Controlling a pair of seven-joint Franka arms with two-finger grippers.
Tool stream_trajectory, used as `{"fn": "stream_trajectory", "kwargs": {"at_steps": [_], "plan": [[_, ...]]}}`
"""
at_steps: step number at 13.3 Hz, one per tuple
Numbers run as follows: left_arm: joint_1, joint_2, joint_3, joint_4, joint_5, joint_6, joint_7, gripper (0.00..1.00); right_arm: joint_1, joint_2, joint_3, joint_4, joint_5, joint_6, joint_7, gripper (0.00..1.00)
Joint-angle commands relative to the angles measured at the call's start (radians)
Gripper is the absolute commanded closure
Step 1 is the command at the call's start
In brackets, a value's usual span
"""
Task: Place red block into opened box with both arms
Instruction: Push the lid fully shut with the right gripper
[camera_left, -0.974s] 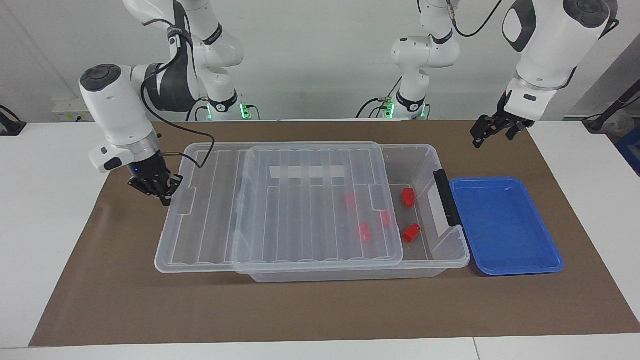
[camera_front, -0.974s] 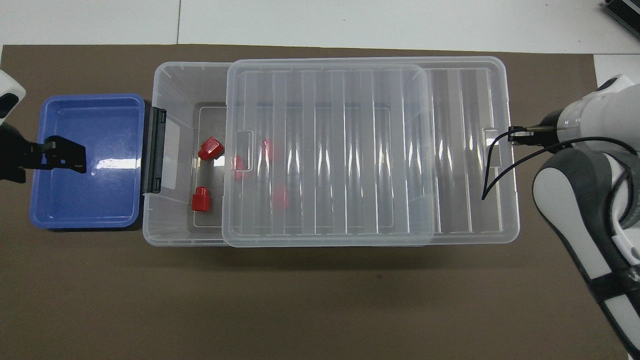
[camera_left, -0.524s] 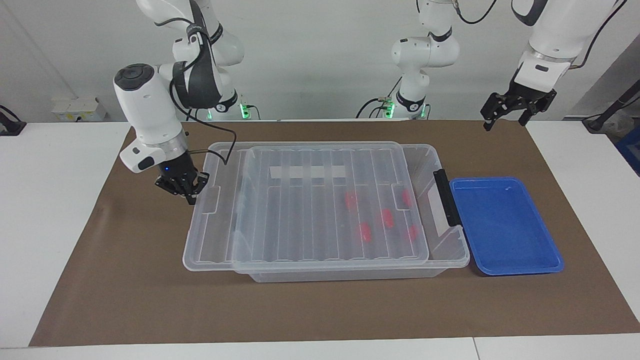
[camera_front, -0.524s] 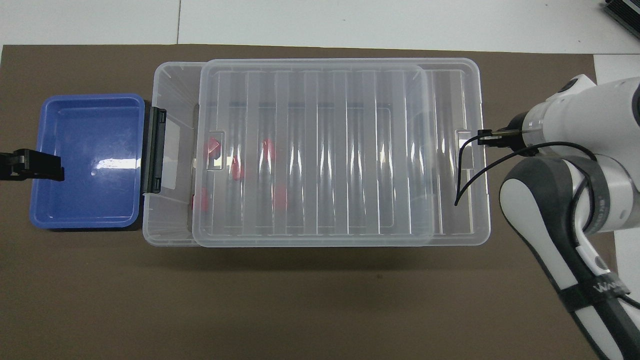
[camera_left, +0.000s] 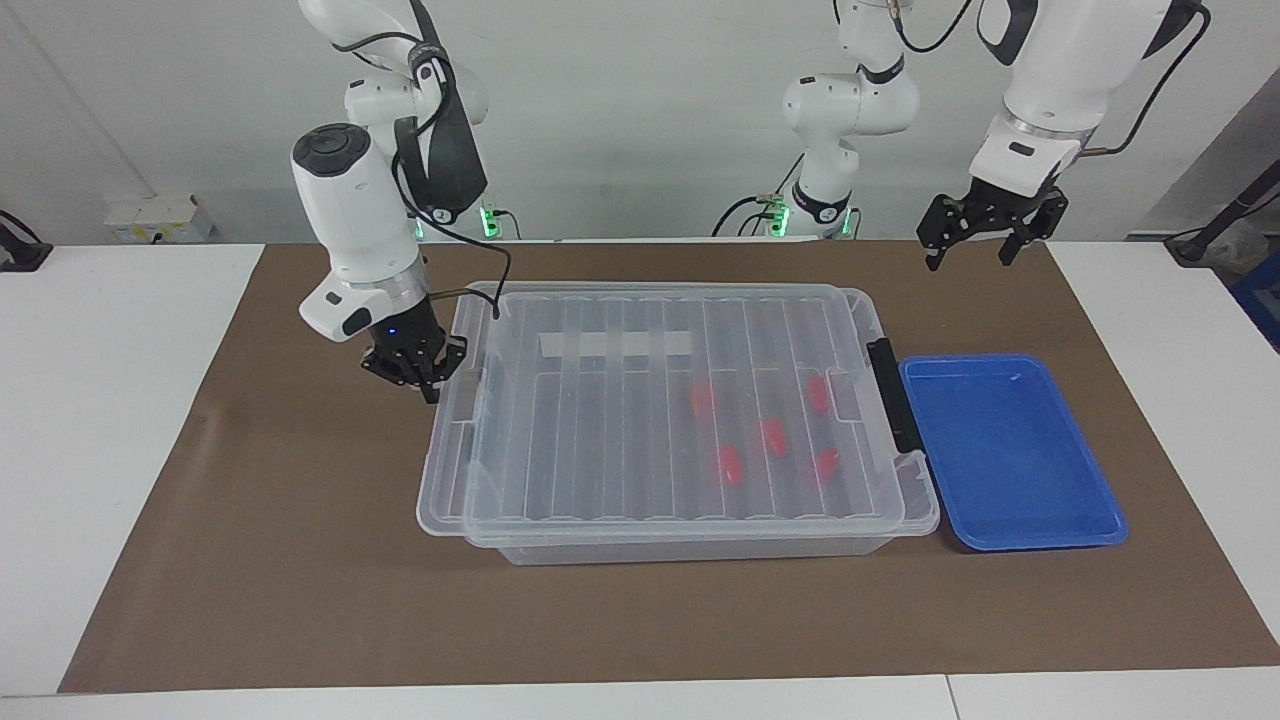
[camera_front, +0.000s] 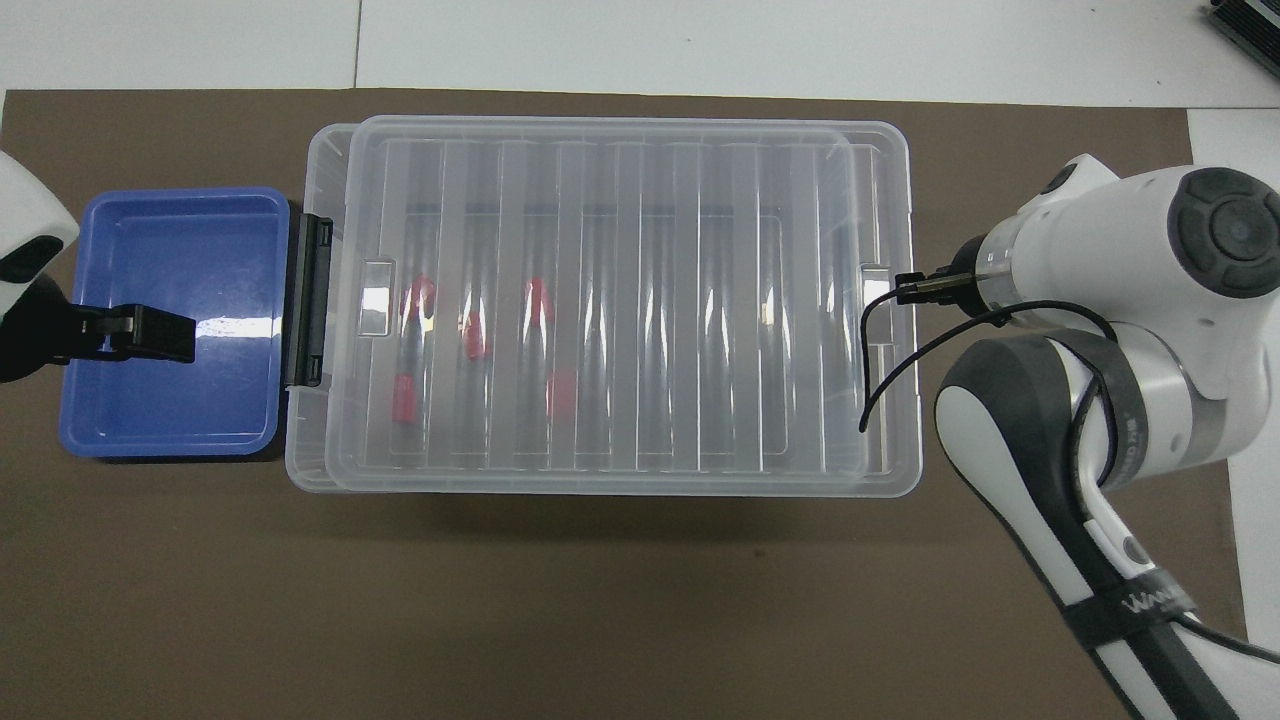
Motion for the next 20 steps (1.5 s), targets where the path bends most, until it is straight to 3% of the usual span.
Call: {"fn": "stream_trajectory", "kwargs": {"at_steps": [1, 20], "plan": [[0.001, -0.011, 0.009, -0.021, -0.008, 0.015, 0.008, 0.00, 0.017, -0.003, 0.005, -0.013, 0.016, 0.022, 0.005, 1.00], [0.004, -0.011, 0.010, -0.021, -0.008, 0.015, 0.007, 0.00, 0.040, -0.003, 0.007, -0.007, 0.021, 0.023, 0.005, 1.00]]}}
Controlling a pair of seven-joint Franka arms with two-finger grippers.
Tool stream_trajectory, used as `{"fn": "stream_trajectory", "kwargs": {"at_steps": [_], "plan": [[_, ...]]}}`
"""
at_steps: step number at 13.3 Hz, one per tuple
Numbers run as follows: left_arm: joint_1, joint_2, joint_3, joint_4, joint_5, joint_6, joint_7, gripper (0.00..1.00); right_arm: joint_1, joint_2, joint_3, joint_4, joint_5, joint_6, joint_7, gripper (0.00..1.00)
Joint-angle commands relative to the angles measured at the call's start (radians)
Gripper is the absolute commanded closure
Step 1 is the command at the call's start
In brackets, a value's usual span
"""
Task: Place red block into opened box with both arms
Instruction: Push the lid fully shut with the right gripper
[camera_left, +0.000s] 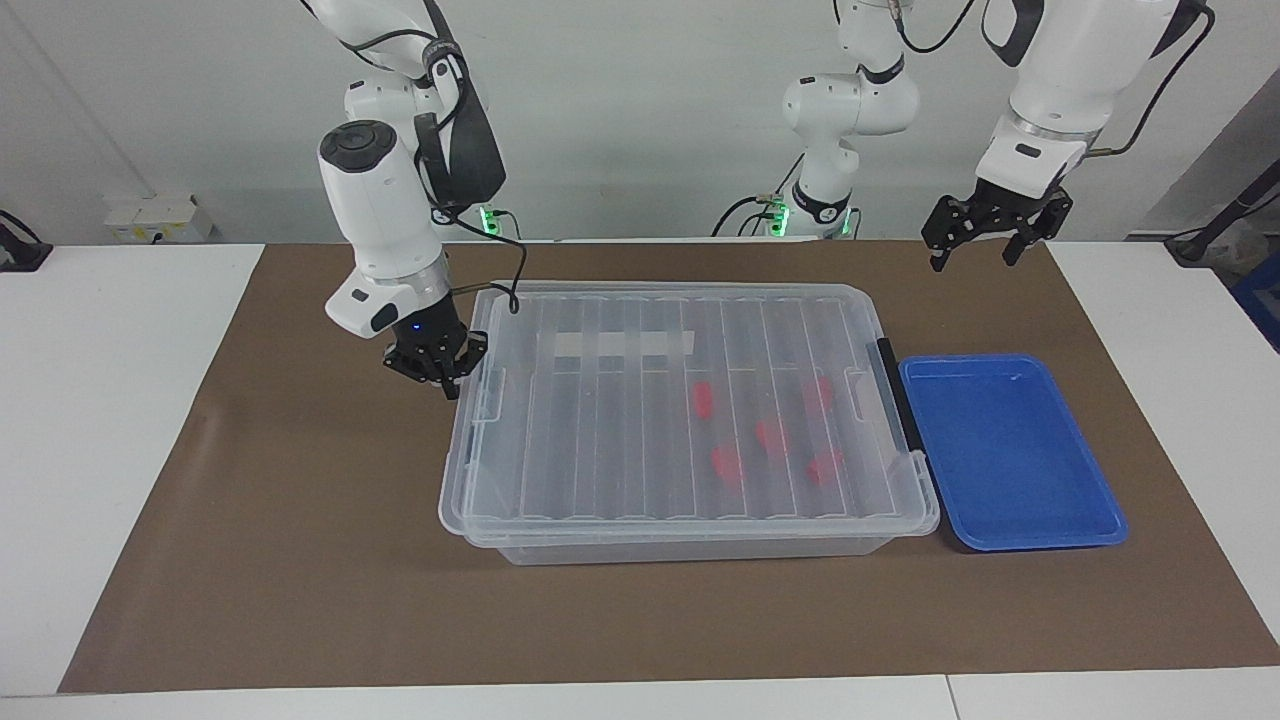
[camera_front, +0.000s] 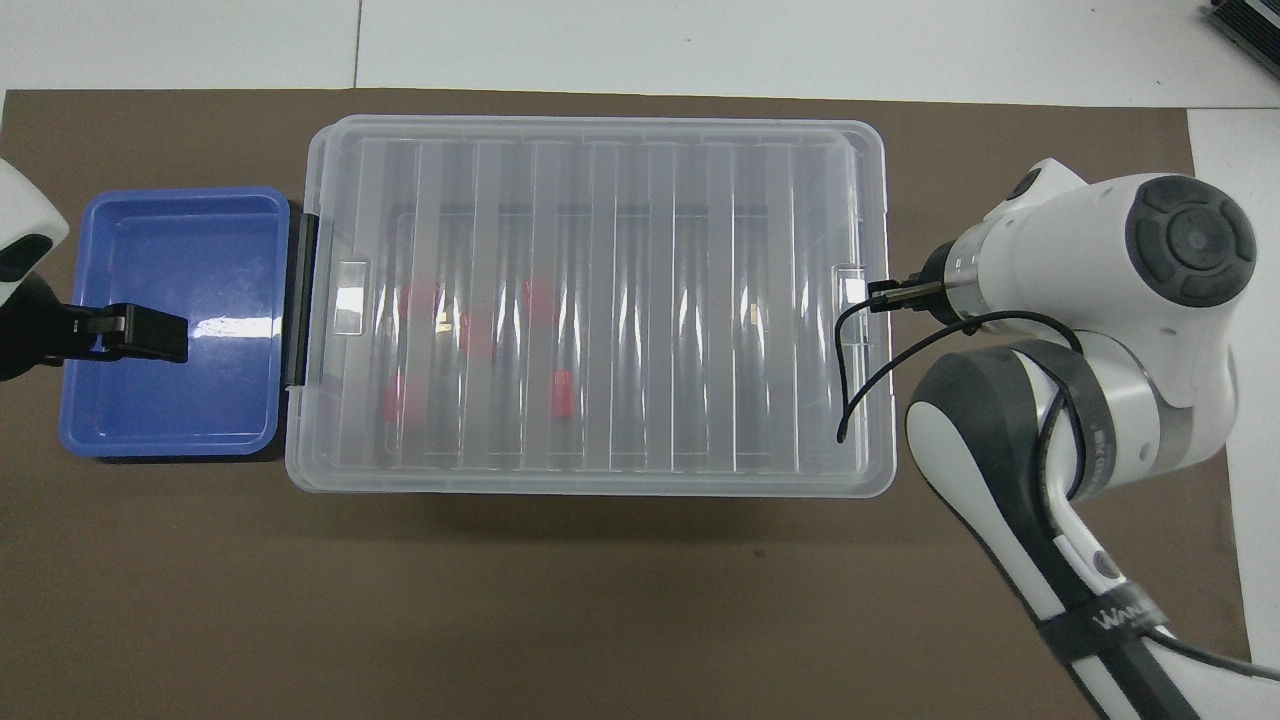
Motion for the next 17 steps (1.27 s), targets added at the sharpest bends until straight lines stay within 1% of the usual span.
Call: {"fn": "stream_trajectory", "kwargs": {"at_steps": [1, 8, 11, 12, 14, 16, 17], "plan": [[0.003, -0.011, 0.003, -0.019, -0.008, 0.015, 0.007, 0.00, 0.010, -0.003, 0.009, -0.007, 0.019, 0.023, 0.007, 1.00], [0.003, -0.013, 0.003, -0.019, -0.008, 0.016, 0.007, 0.00, 0.002, -0.005, 0.007, -0.004, 0.025, 0.021, 0.015, 1.00], [0.003, -0.011, 0.003, -0.019, -0.008, 0.016, 0.007, 0.00, -0.016, -0.034, 0.004, -0.004, 0.025, 0.004, 0.016, 1.00], [0.004, -0.013, 0.003, -0.019, -0.008, 0.015, 0.007, 0.00, -0.026, -0.052, 0.004, -0.007, 0.025, -0.015, 0.016, 1.00], [0.003, -0.011, 0.003, -0.019, -0.008, 0.015, 0.007, 0.00, -0.048, -0.095, 0.004, -0.012, 0.025, -0.104, 0.021, 1.00], [0.003, -0.013, 0.003, -0.019, -0.008, 0.015, 0.007, 0.00, -0.082, -0.133, 0.004, -0.012, 0.025, -0.157, 0.039, 1.00], [0.003, -0.013, 0.003, -0.019, -0.008, 0.016, 0.007, 0.00, -0.098, -0.147, 0.004, -0.004, 0.025, -0.184, 0.057, 0.99]]}}
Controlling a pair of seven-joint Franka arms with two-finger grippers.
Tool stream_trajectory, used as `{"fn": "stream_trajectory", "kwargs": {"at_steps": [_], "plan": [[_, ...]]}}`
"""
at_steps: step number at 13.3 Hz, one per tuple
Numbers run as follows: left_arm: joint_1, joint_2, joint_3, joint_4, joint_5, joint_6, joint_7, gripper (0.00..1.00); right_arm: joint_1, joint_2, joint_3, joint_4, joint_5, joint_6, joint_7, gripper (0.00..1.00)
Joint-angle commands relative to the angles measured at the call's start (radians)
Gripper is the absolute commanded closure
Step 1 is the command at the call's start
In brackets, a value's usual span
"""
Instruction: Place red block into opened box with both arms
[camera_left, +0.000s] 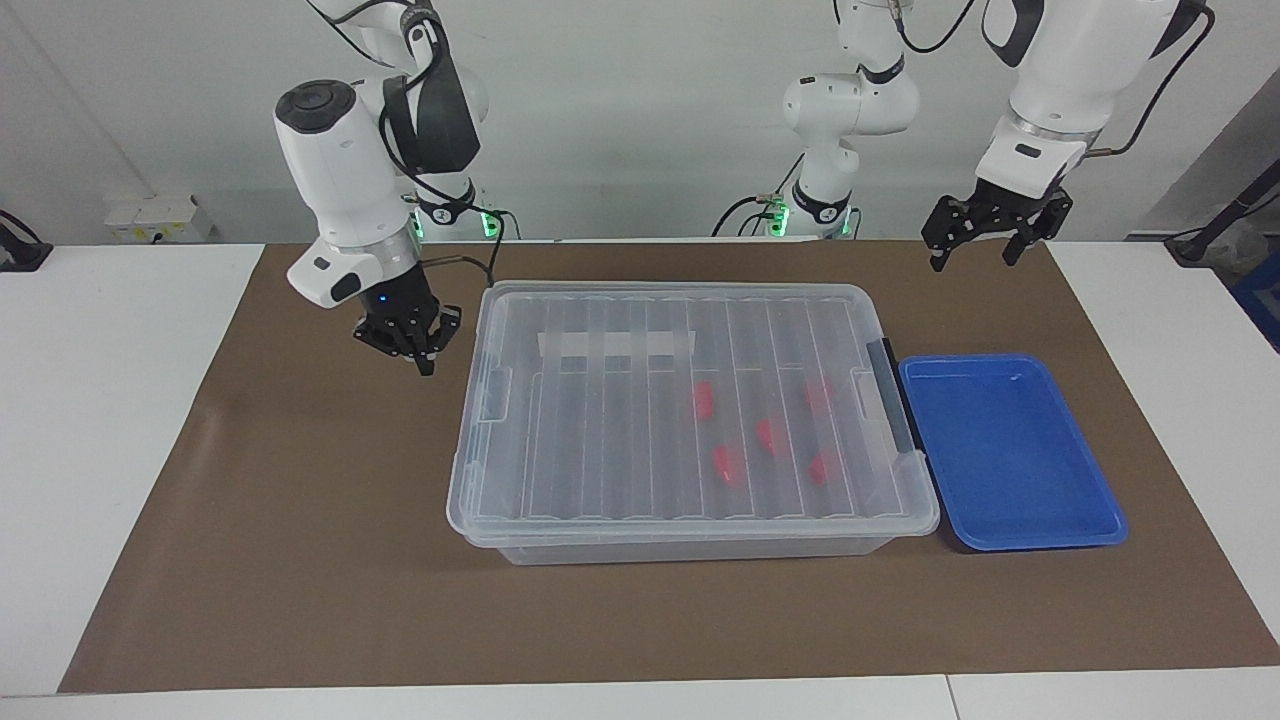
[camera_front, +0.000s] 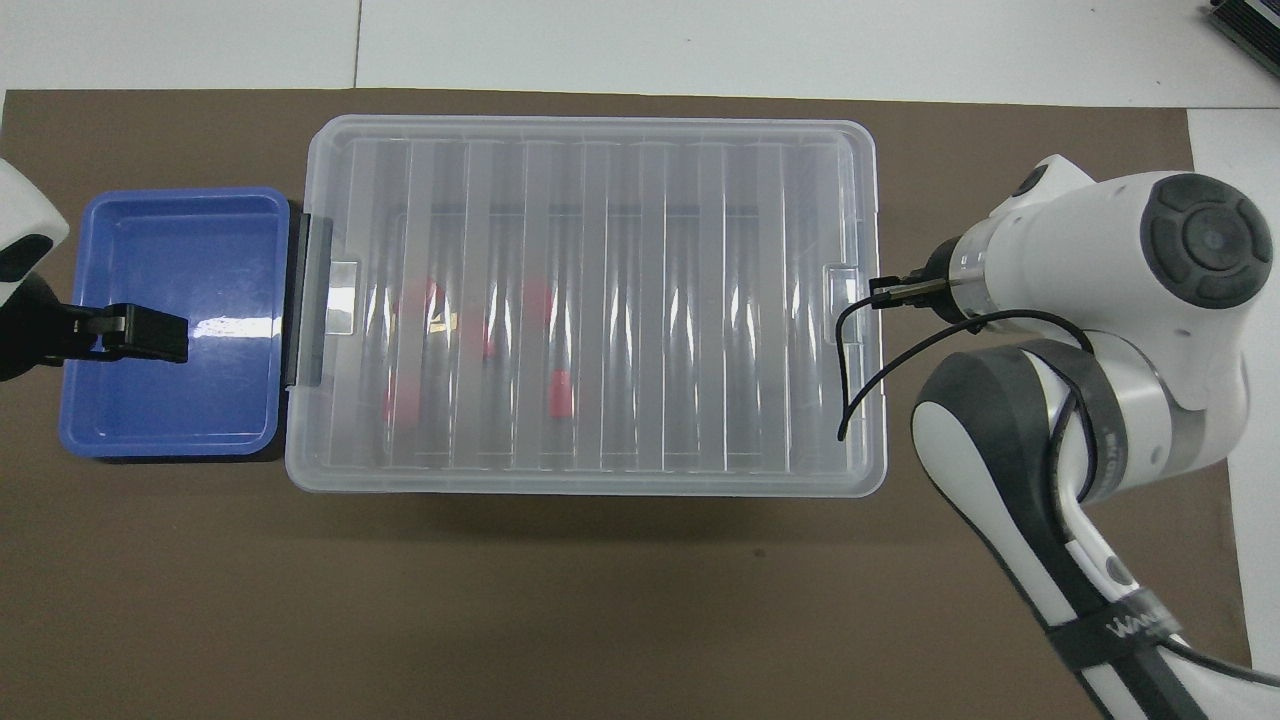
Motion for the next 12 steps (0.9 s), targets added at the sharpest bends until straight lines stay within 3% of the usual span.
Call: {"fn": "stream_trajectory", "kwargs": {"at_steps": [1, 2, 9, 12], "plan": [[0.003, -0.013, 0.003, -0.018, -0.008, 0.015, 0.007, 0.00, -0.037, -0.051, 0.005, 0.003, 0.012, -0.058, 0.059, 0.38], [0.003, -0.013, 0.003, -0.018, -0.008, 0.016, 0.007, 0.00, -0.038, -0.059, 0.002, 0.020, 0.012, -0.074, 0.068, 0.00], [0.003, -0.011, 0.003, -0.018, -0.008, 0.015, 0.007, 0.00, -0.130, -0.024, -0.004, 0.299, -0.009, -0.340, 0.095, 0.00], [0.003, -0.011, 0.003, -0.018, -0.008, 0.015, 0.007, 0.00, -0.153, -0.017, -0.006, 0.350, -0.004, -0.402, 0.087, 0.00]]}}
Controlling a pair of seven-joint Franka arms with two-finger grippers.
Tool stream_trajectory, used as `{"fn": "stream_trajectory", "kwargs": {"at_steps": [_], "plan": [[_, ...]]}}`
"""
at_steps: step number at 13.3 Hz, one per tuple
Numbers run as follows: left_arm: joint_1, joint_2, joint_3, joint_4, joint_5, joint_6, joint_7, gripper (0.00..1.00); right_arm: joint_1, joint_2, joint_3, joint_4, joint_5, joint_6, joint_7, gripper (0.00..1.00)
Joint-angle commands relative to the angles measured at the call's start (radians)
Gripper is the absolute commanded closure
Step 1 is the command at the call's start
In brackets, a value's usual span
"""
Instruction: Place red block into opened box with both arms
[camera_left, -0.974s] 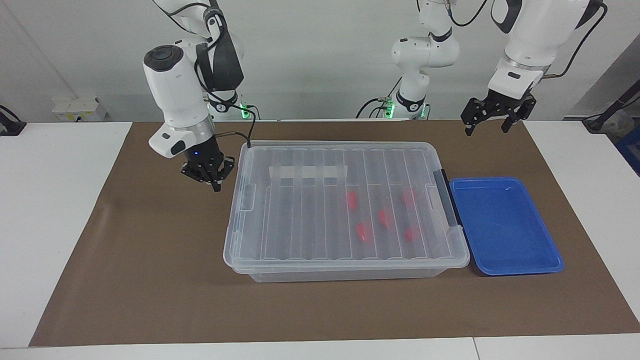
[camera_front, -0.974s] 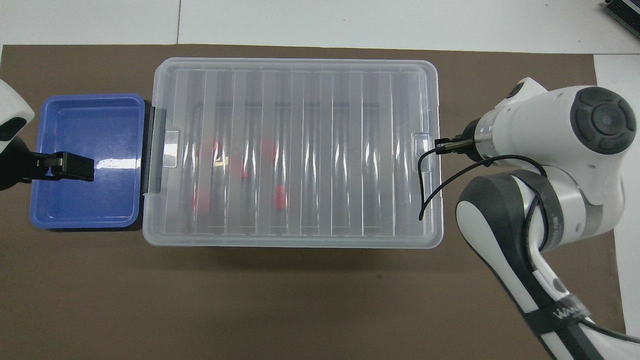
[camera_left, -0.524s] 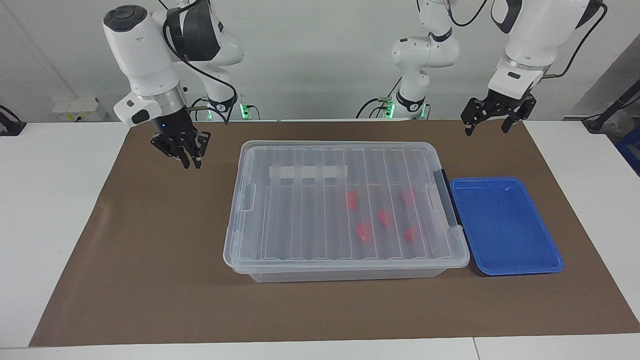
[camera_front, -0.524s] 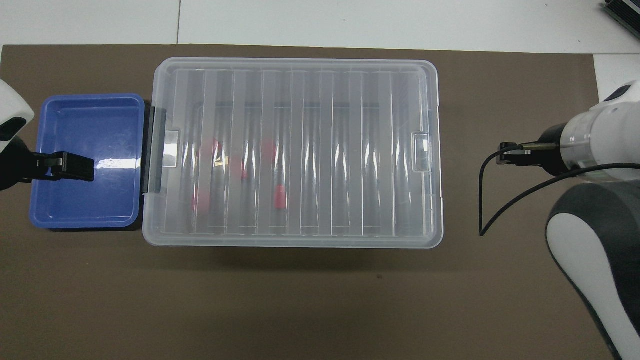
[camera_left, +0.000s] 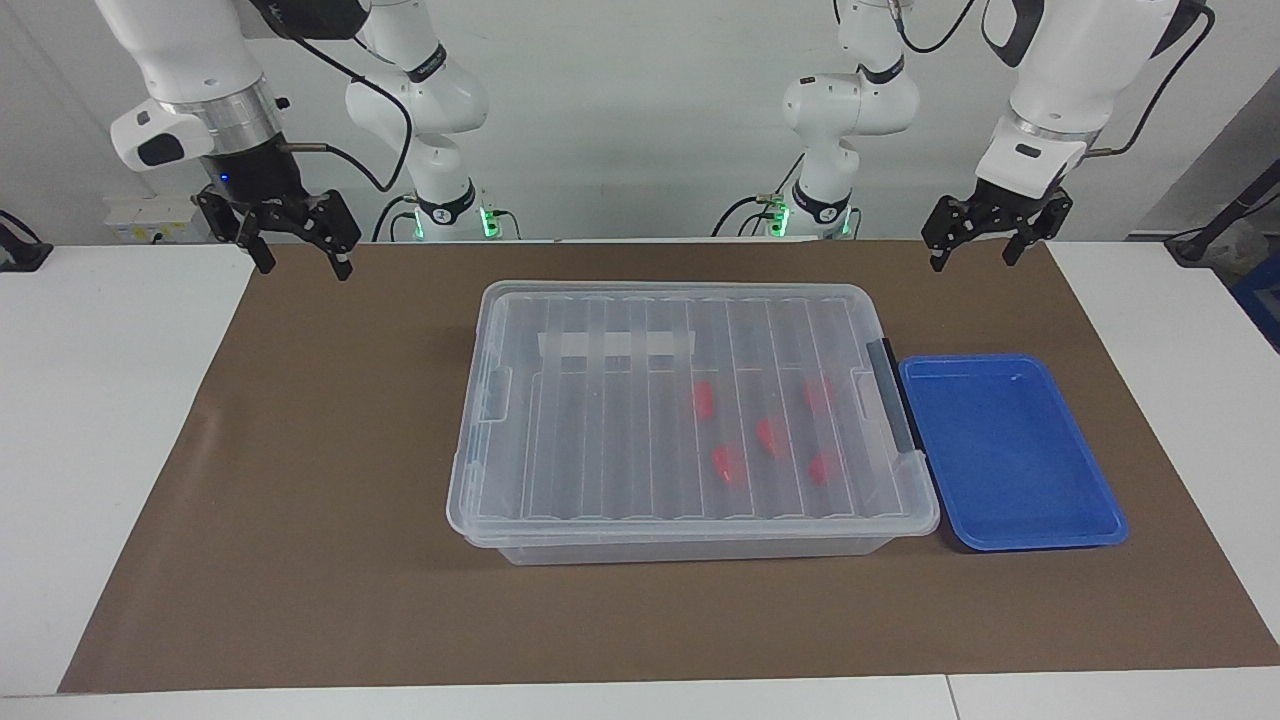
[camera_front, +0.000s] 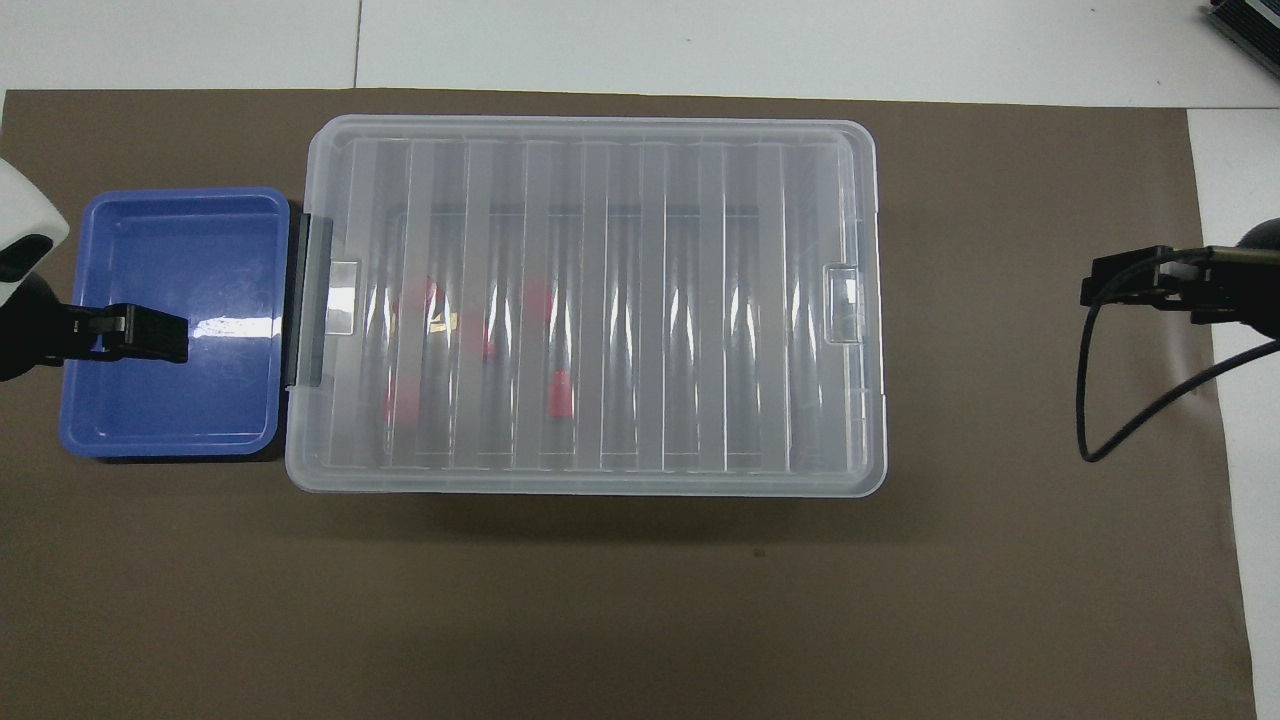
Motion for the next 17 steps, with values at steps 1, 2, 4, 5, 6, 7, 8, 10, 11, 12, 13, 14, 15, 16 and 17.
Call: {"fn": "stream_trajectory", "kwargs": {"at_steps": [1, 2, 4, 5, 6, 7, 8, 10, 11, 12, 13, 14, 15, 16, 17], "plan": [[0.003, -0.013, 0.003, -0.018, -0.008, 0.015, 0.007, 0.00, -0.018, 0.056, 0.007, 0.086, -0.004, -0.090, 0.005, 0.00], [0.003, -0.011, 0.003, -0.018, -0.008, 0.015, 0.007, 0.00, -0.019, 0.067, 0.007, 0.122, 0.000, -0.101, 0.003, 0.00], [0.003, -0.011, 0.003, -0.018, -0.008, 0.015, 0.007, 0.00, -0.017, 0.063, 0.007, 0.109, 0.006, -0.113, -0.033, 0.00], [0.003, -0.011, 0.003, -0.018, -0.008, 0.016, 0.007, 0.00, -0.008, 0.052, 0.007, 0.082, 0.005, -0.116, -0.067, 0.00], [0.003, -0.011, 0.003, -0.018, -0.008, 0.016, 0.007, 0.00, -0.002, 0.038, 0.009, 0.054, 0.005, -0.106, -0.095, 0.00], [0.003, -0.013, 0.003, -0.018, -0.008, 0.015, 0.007, 0.00, 0.000, 0.037, 0.009, 0.048, 0.005, -0.098, -0.090, 0.00], [0.003, -0.011, 0.003, -0.018, -0.008, 0.016, 0.007, 0.00, 0.000, 0.037, 0.010, 0.048, 0.011, -0.098, -0.089, 0.00], [0.003, -0.011, 0.003, -0.018, -0.008, 0.016, 0.007, 0.00, 0.001, 0.033, 0.010, 0.041, 0.012, -0.099, -0.089, 0.00], [0.003, -0.013, 0.003, -0.018, -0.008, 0.016, 0.007, 0.00, 0.001, 0.032, 0.013, 0.038, 0.012, -0.099, -0.095, 0.00], [0.003, -0.011, 0.003, -0.018, -0.008, 0.016, 0.007, 0.00, 0.003, 0.029, 0.015, 0.035, 0.012, -0.099, -0.092, 0.00], [0.003, -0.013, 0.003, -0.018, -0.008, 0.015, 0.007, 0.00, 0.001, 0.027, 0.017, 0.031, 0.012, -0.098, -0.087, 0.00], [0.003, -0.013, 0.003, -0.018, -0.008, 0.016, 0.007, 0.00, 0.003, 0.026, 0.018, 0.029, 0.012, -0.099, -0.081, 0.00], [0.003, -0.011, 0.003, -0.018, -0.008, 0.015, 0.007, 0.00, 0.003, 0.026, 0.018, 0.028, 0.012, -0.099, -0.083, 0.00], [0.003, -0.011, 0.003, -0.018, -0.008, 0.015, 0.007, 0.00, 0.003, 0.026, 0.018, 0.028, 0.014, -0.099, -0.083, 0.00], [0.003, -0.011, 0.003, -0.018, -0.008, 0.015, 0.007, 0.00, 0.003, 0.026, 0.018, 0.028, 0.014, -0.102, -0.081, 0.00]]}}
